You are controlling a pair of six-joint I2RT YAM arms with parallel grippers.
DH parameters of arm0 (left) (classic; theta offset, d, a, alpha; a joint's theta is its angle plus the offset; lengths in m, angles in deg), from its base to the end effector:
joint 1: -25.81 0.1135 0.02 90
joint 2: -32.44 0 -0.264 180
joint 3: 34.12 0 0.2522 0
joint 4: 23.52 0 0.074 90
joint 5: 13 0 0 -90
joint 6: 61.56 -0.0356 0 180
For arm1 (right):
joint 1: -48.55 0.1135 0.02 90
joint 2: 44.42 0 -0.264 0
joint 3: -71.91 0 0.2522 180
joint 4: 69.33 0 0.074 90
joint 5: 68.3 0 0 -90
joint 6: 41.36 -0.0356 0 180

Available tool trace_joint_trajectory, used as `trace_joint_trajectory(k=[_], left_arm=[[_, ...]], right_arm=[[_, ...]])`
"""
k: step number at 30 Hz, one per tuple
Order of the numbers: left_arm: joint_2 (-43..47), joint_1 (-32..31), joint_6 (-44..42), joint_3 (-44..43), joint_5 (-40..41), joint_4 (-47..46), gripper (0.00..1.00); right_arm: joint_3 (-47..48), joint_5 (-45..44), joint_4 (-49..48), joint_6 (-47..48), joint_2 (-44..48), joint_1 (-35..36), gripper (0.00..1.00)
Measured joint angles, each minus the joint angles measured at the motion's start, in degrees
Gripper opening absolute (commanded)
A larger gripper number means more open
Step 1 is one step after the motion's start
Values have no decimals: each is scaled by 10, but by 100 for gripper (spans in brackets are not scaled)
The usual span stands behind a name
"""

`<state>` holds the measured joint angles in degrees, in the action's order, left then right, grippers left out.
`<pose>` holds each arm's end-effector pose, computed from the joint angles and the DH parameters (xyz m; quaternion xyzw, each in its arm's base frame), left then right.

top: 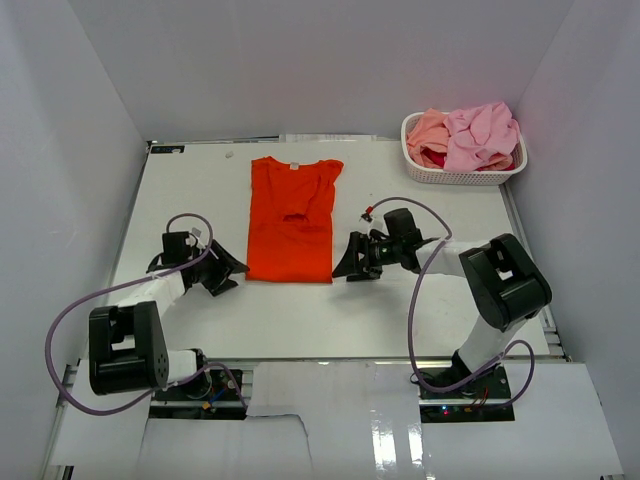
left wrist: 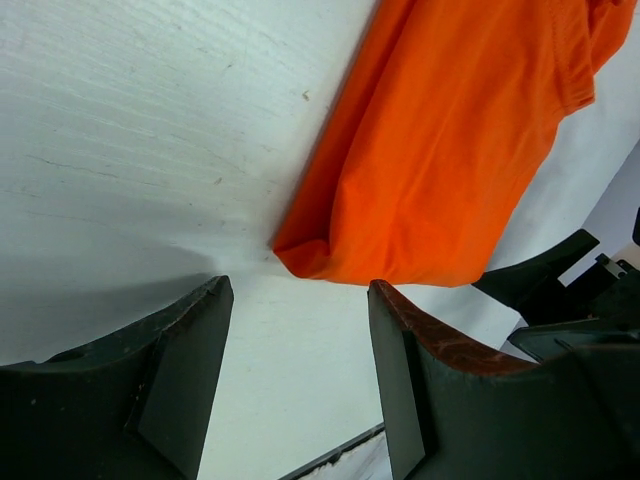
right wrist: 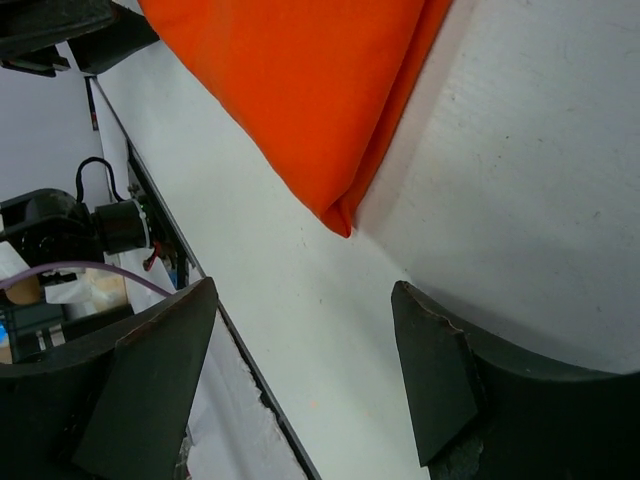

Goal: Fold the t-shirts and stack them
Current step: Grab one side of the 2/3 rectangular tshirt with both arms

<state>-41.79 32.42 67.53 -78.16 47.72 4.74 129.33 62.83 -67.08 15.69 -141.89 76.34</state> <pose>0.2217 0.0082 0.1512 -0.2982 0.8847 -0.3071 0.1845 0.2739 0.1708 0.1451 -0.1033 0.8618 0.4686 0.1642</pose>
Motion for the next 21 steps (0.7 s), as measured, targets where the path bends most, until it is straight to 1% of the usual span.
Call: trace_joint_trajectory(k=[4,13,19,21], left_arm=[[-17,0,2,19,-4,-25,66],[-50,0,7,22,-33,-86,65],[-52,0,7,24,-37,-97,65],[-52,0,7,24,-36,-97,64]], right_arm=[[-5,-2,-20,-19,-14,2,78],[-5,0,-71,-54,-44,18,76],[-2,-14,-80,-64,-47,39,75],[0,-22,-80,-66,-47,45,73]])
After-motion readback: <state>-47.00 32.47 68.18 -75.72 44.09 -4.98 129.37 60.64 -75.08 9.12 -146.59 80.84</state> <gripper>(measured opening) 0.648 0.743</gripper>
